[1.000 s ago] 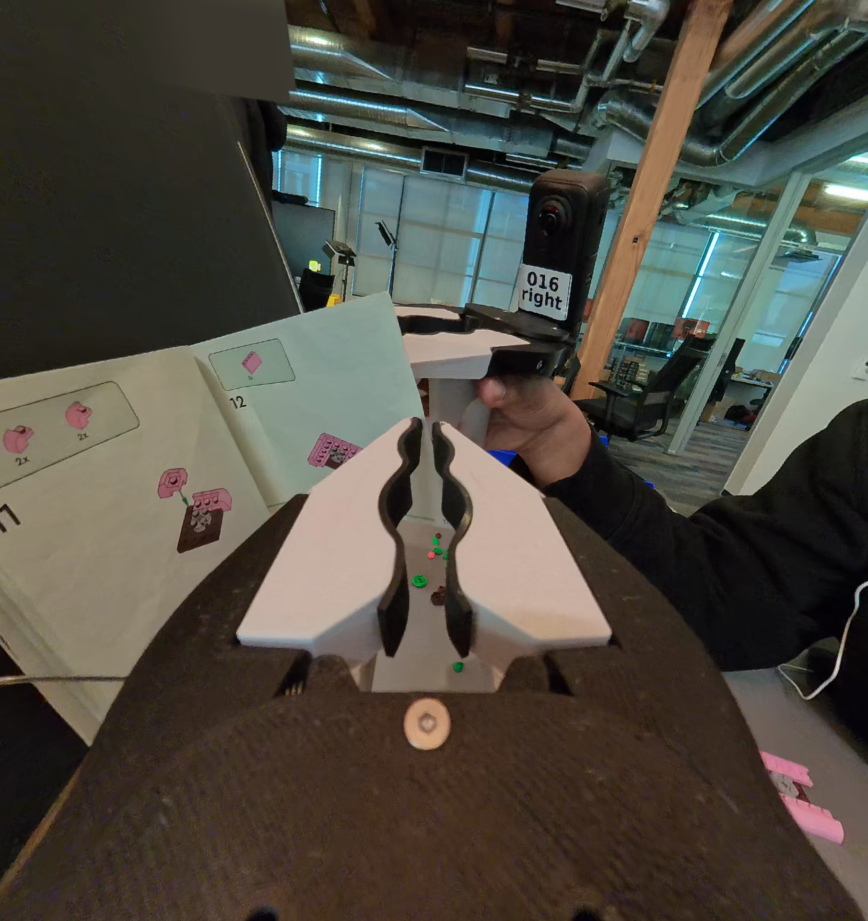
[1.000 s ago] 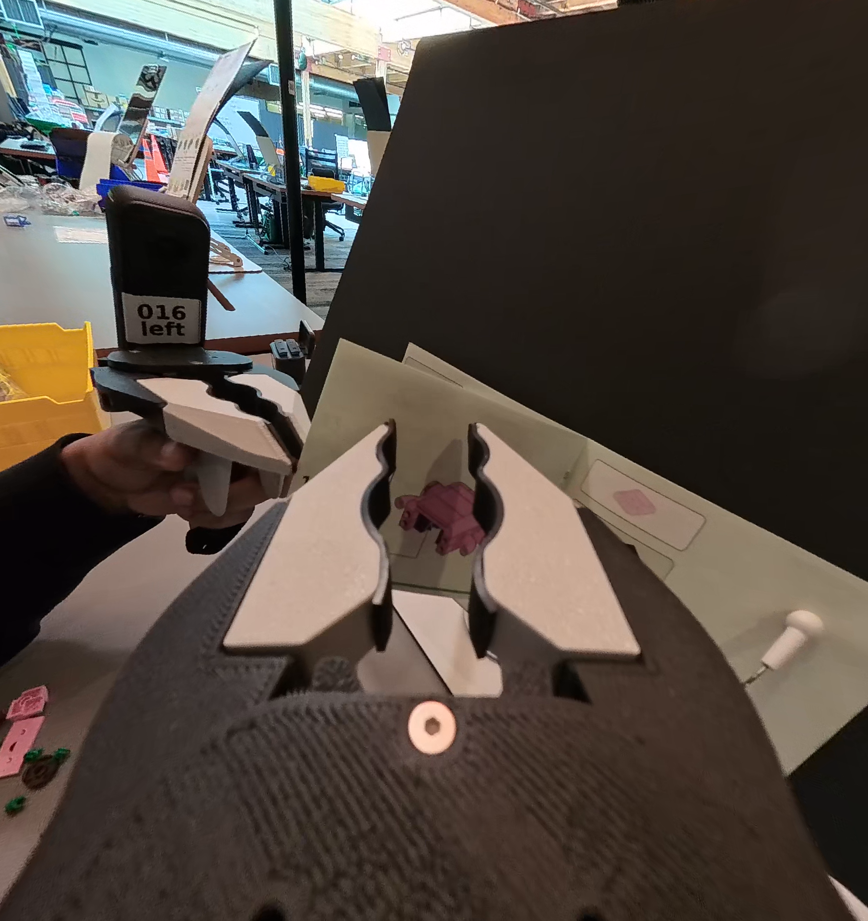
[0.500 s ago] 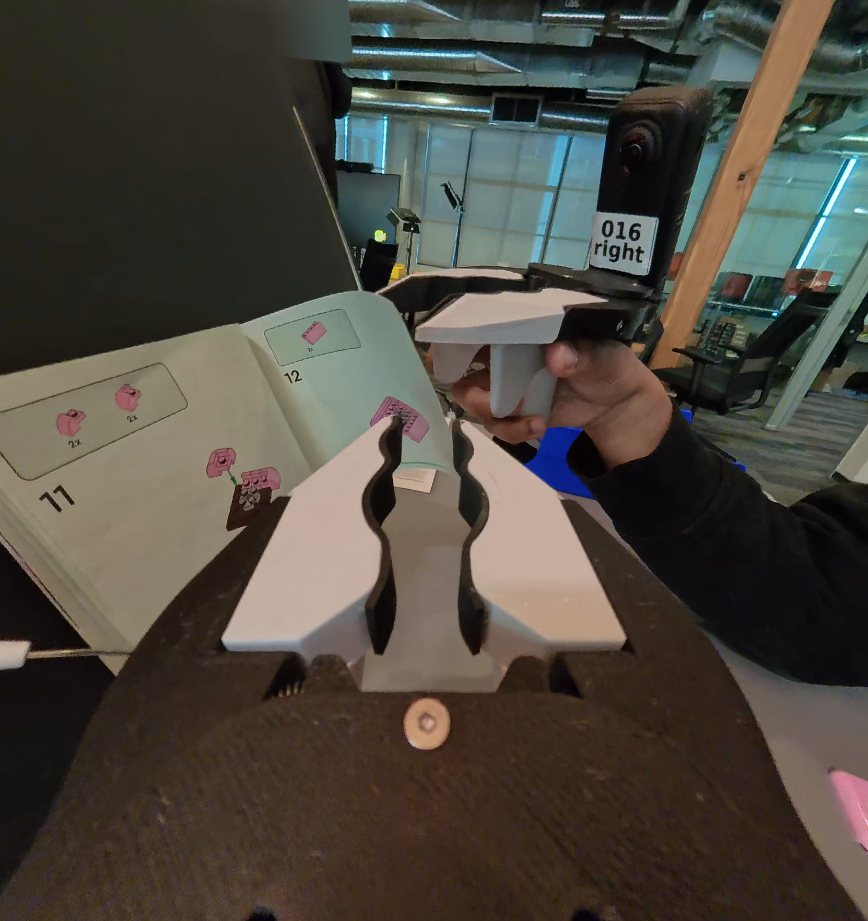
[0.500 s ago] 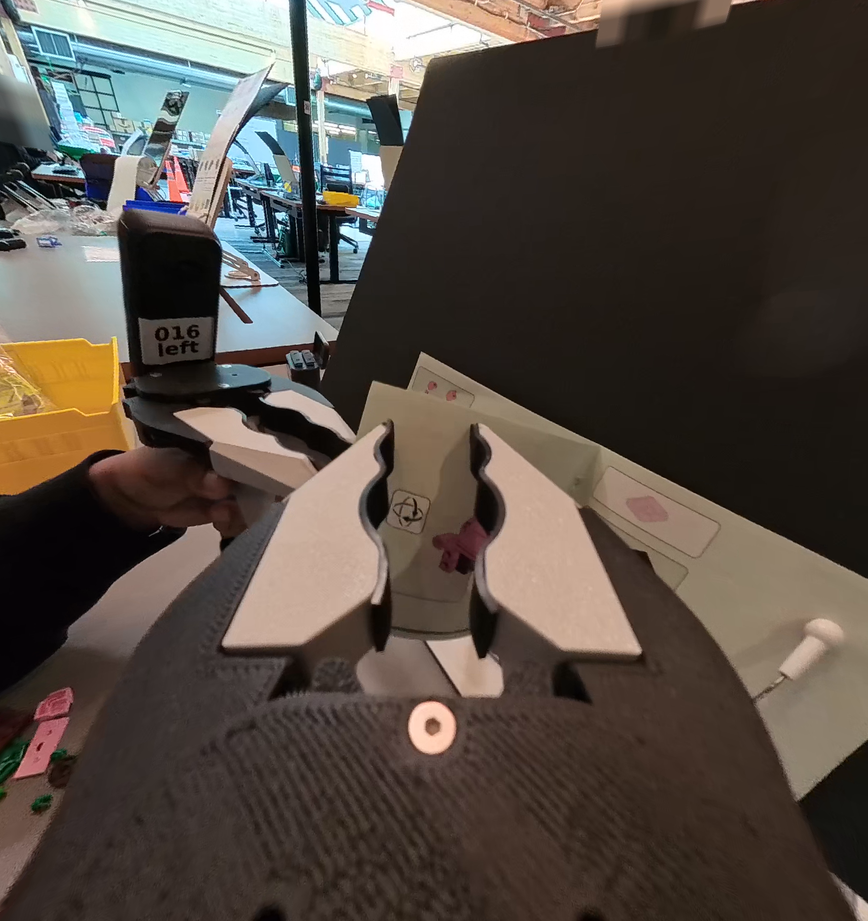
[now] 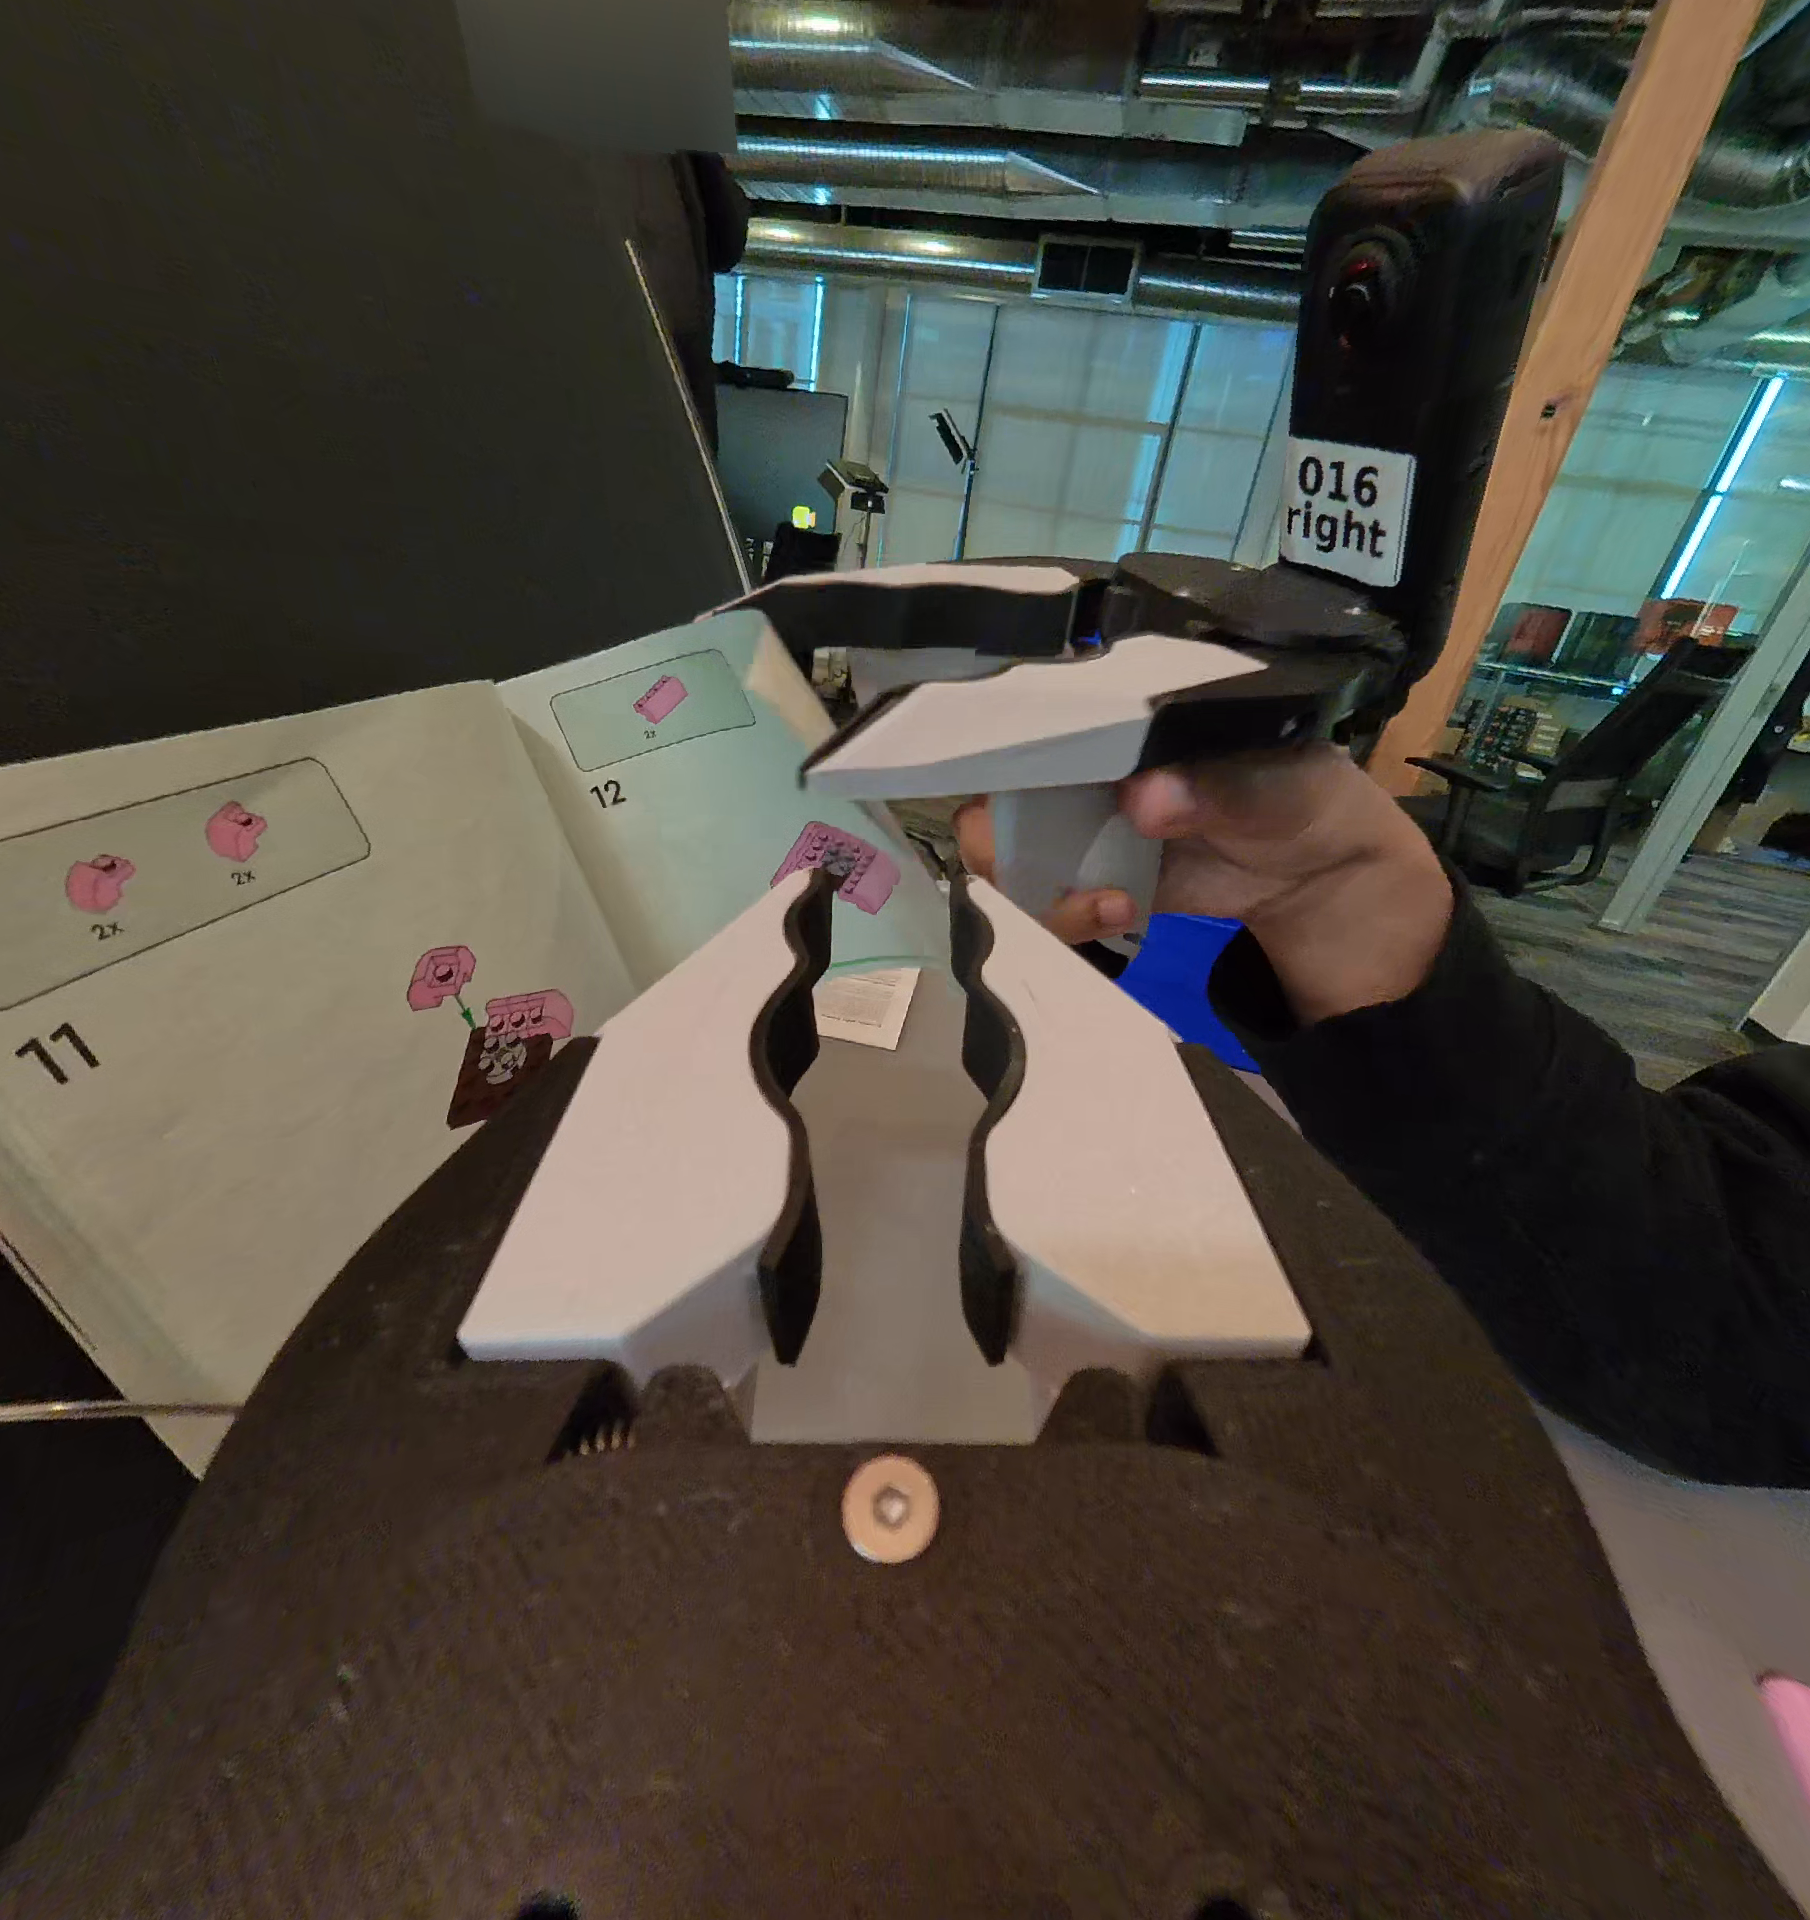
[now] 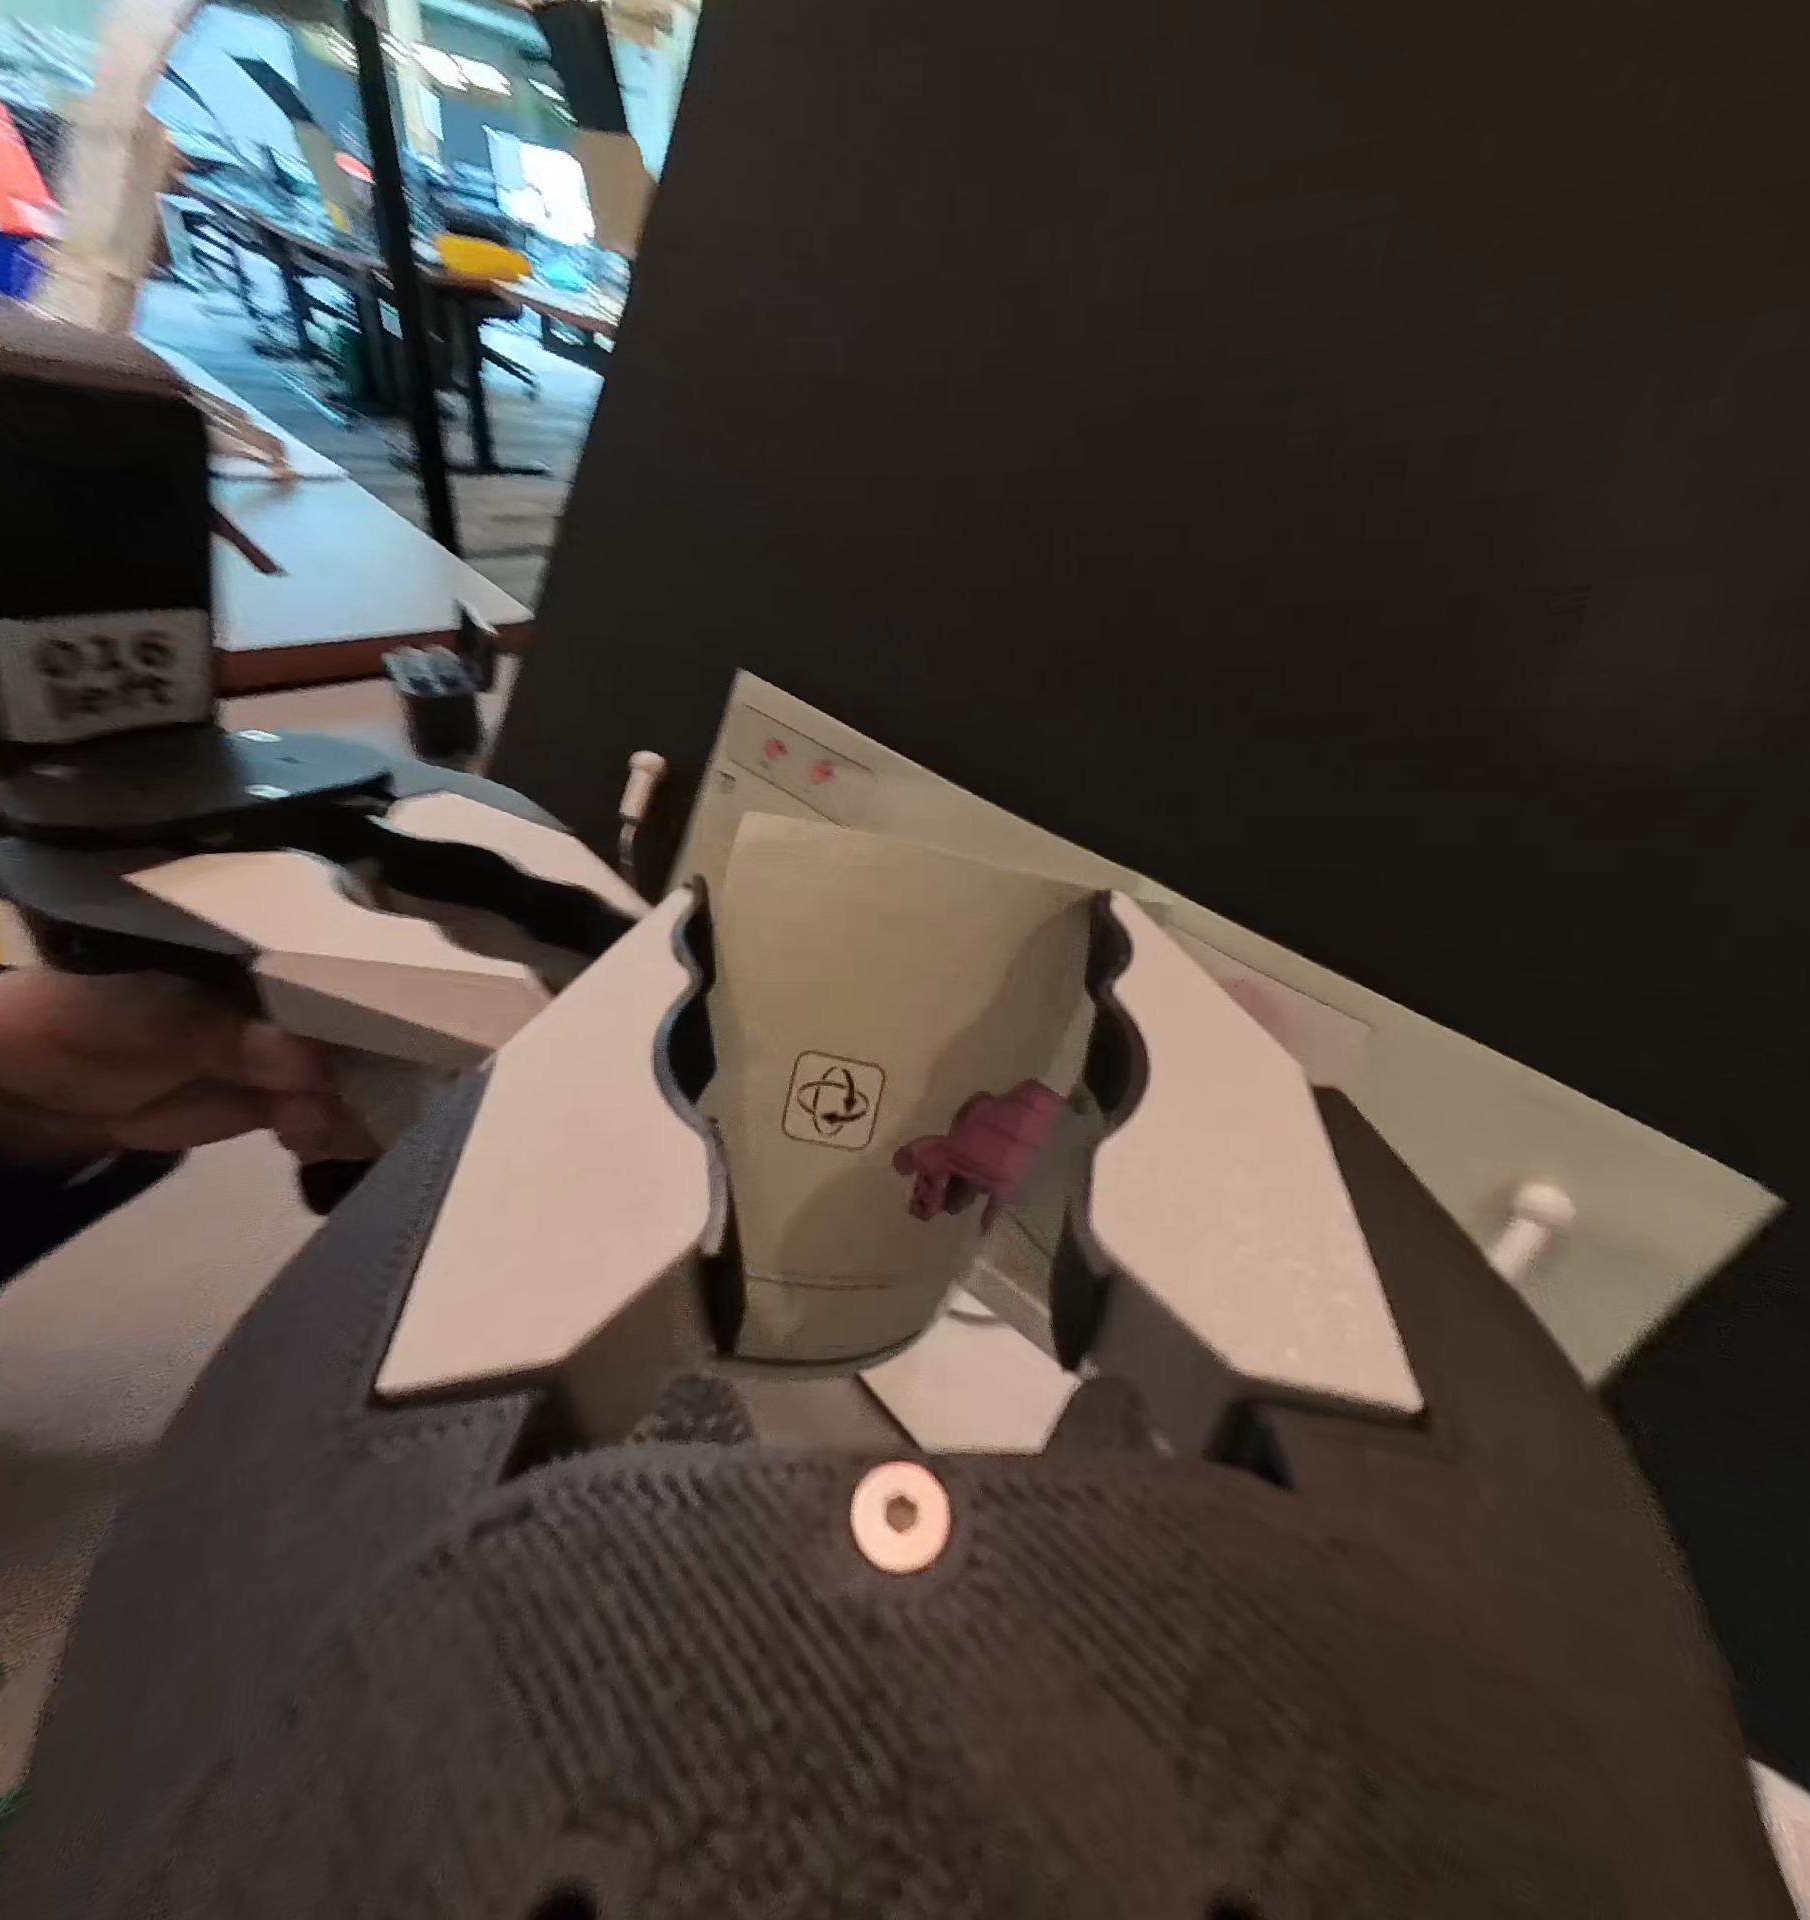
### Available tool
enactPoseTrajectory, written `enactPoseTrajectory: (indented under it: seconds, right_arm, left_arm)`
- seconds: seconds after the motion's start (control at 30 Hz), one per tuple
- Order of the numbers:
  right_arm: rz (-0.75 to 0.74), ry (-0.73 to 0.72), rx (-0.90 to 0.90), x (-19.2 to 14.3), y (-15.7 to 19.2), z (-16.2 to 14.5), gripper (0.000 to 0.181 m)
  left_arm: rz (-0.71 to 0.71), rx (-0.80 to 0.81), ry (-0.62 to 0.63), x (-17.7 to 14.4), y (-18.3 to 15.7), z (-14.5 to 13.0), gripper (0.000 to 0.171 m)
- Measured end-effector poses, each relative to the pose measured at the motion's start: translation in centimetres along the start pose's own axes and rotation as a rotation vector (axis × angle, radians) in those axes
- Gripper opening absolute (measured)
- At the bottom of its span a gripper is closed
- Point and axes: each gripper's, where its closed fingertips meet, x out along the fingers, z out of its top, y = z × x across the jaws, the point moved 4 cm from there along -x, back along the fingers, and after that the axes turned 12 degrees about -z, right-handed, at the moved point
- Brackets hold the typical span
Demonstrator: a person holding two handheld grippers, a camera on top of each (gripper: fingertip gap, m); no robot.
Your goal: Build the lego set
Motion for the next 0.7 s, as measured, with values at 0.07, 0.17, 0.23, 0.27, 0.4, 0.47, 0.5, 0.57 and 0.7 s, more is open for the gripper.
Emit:
enactPoseTrajectory:
  seconds: [0.07,0.17,0.23,0.27,0.4,0.47,0.5,0.57,0.7]
  right_arm:
    - [-0.080,0.033,-0.034,0.3,-1.2,-0.7,0.070]
    - [-0.133,0.051,-0.045,0.3,-2.7,-1.3,0.063]
    - [-0.113,0.044,-0.003,-0.2,-3.4,-1.3,0.056]
    - [-0.115,0.041,0.017,-0.4,-4.0,-1.3,0.053]
    - [-0.141,0.077,0.079,-1.4,-6.4,-2.1,0.052]
    - [-0.143,0.097,0.099,-2.0,-7.2,-2.5,0.054]
    - [-0.148,0.101,0.103,-2.2,-7.6,-2.6,0.054]
    - [-0.150,0.110,0.109,-2.7,-8.1,-2.8,0.053]
    - [-0.133,0.123,0.110,-3.3,-8.5,-3.0,0.044]
  left_arm:
    - [0.001,0.002,-0.003,0.0,0.0,0.1,0.021]
    - [0.005,0.004,-0.004,-0.1,0.0,0.1,0.021]
    - [0.009,0.006,-0.004,-0.1,0.1,0.2,0.021]
    - [0.010,0.006,-0.003,-0.2,0.1,0.2,0.022]
    - [0.013,0.009,0.001,-0.1,0.1,0.2,0.022]
    - [0.013,0.010,0.005,-0.1,0.1,0.1,0.022]
    - [0.014,0.011,0.008,-0.1,0.1,0.1,0.022]
    - [0.015,0.013,0.015,0.0,0.1,0.0,0.022]
    - [0.016,0.017,0.024,0.2,0.0,-0.2,0.022]
